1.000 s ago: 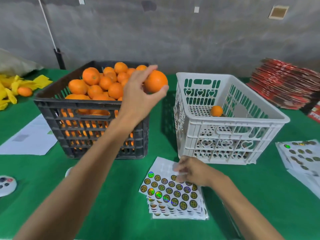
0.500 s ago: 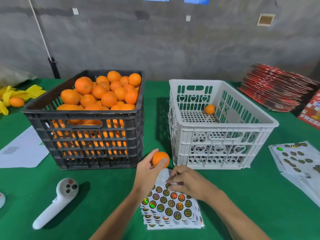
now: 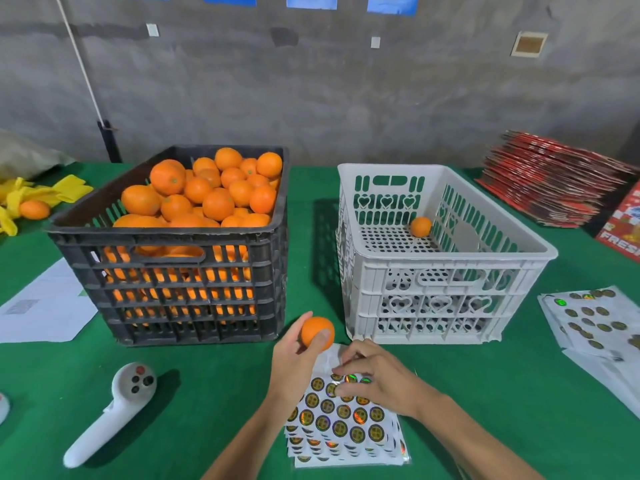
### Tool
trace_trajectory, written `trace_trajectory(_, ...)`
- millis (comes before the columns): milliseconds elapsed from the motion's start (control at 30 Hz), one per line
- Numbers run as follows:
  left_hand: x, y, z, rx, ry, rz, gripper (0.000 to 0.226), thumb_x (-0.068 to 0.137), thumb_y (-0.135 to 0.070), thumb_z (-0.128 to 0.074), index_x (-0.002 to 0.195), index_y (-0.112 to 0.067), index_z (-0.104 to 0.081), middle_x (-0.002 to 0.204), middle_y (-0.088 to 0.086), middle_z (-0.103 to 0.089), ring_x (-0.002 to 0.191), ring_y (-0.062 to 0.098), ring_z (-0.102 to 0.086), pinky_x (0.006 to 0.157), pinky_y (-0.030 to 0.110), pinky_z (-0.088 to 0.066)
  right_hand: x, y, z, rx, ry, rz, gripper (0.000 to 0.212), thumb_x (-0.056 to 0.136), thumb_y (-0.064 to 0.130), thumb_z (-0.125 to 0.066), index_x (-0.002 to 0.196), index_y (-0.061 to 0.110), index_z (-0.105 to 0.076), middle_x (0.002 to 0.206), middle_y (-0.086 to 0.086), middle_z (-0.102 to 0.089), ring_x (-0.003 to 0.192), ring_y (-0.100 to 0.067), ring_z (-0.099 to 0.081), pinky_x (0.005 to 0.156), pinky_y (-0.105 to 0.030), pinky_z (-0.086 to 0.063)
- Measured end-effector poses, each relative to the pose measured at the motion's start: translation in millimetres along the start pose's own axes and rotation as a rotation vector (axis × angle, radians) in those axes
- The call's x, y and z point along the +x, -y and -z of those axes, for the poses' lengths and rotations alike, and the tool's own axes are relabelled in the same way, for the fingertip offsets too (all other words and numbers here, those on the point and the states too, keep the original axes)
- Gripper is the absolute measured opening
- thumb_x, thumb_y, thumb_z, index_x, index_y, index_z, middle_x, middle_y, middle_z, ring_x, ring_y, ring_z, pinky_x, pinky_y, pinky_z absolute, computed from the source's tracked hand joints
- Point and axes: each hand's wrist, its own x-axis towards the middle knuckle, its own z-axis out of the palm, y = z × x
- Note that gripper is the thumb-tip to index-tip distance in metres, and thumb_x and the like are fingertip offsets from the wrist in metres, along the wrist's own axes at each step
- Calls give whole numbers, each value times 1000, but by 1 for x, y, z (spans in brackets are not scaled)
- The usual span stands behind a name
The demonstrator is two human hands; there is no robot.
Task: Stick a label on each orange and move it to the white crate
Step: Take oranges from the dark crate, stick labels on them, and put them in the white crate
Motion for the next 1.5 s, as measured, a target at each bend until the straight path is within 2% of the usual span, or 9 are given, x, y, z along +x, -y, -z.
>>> trace_trajectory(133,-1,0,0,5,-11,-17,49,90,-31,-80,135,-32,-62,116,-14,-70,98,-9,-68,77,5,-49,5,-1,-4,43,-43,-8,29,93,46,-71,111,25,-80,104,13,-61,102,-6,-53,91,-23,-45)
trace_trajectory(333,-1,3,1,-3,-5,-15,51,91,-32,-79,138,-29,-61,117,-9,-72,98,-4,-70,78,7,-51,6,-2,-10,101,-77,-45,22,97,40,-67,106,25,-80,102,10,-63,102,-9,-58,94,-34,-49)
trace_trajectory(433,-2,3,2,-15,-9,-21,51,90,-35,-79,137,-32,-61,116,-10,-73,99,-2,-71,79,8,-51,5,-3,-10,75,-12,-35,32,93,48,-71,115,26,-77,102,18,-57,103,-7,-55,93,-33,-51)
trace_trajectory(500,-2,4,3,-16,-14,-25,49,90,-37,-79,135,-35,-62,116,-12,-73,100,-2,-71,80,8,-51,5,-4,-9,114,53,-98,53,86,54,-76,129,25,-71,107,20,-51,109,-6,-52,96,-31,-52)
trace_trajectory(600,-4,4,4,-27,-28,-29,45,90,-36,-79,131,-40,-61,114,-14,-72,100,-2,-71,80,8,-51,5,-8,-11,19,58,-111,64,83,60,-74,137,27,-65,112,18,-48,115,-7,-48,104,-32,-45)
trace_trajectory(800,-10,6,3,-78,-85,-33,44,92,-33,-78,133,-36,-61,113,-12,-71,99,0,-71,80,10,-52,8,-6,-20,-29,-85,-100,38,85,58,-72,118,40,-74,107,19,-54,110,1,-46,106,-32,-35)
trace_trajectory(1000,-12,3,6,-97,-130,-45,44,94,-34,-76,133,-40,-58,116,-10,-71,100,1,-71,79,10,-52,22,4,-16,-60,-63,-60,25,92,45,-72,110,29,-77,105,15,-62,103,-7,-51,104,-34,-37)
trace_trajectory(1233,-12,4,8,-101,-140,-31,42,94,-36,-75,130,-47,-57,120,-10,-69,104,2,-70,82,15,-53,16,10,-20,-104,-7,-52,58,81,71,-68,125,32,-70,104,21,-53,104,-3,-49,95,-25,-42)
trace_trajectory(1500,-13,3,9,-63,-135,-5,49,96,-37,-73,140,-36,-54,122,-6,-65,99,-3,-68,78,7,-50,5,-9,-11,50,34,-161,34,90,43,-74,121,29,-73,113,13,-58,116,-3,-52,108,-28,-43)
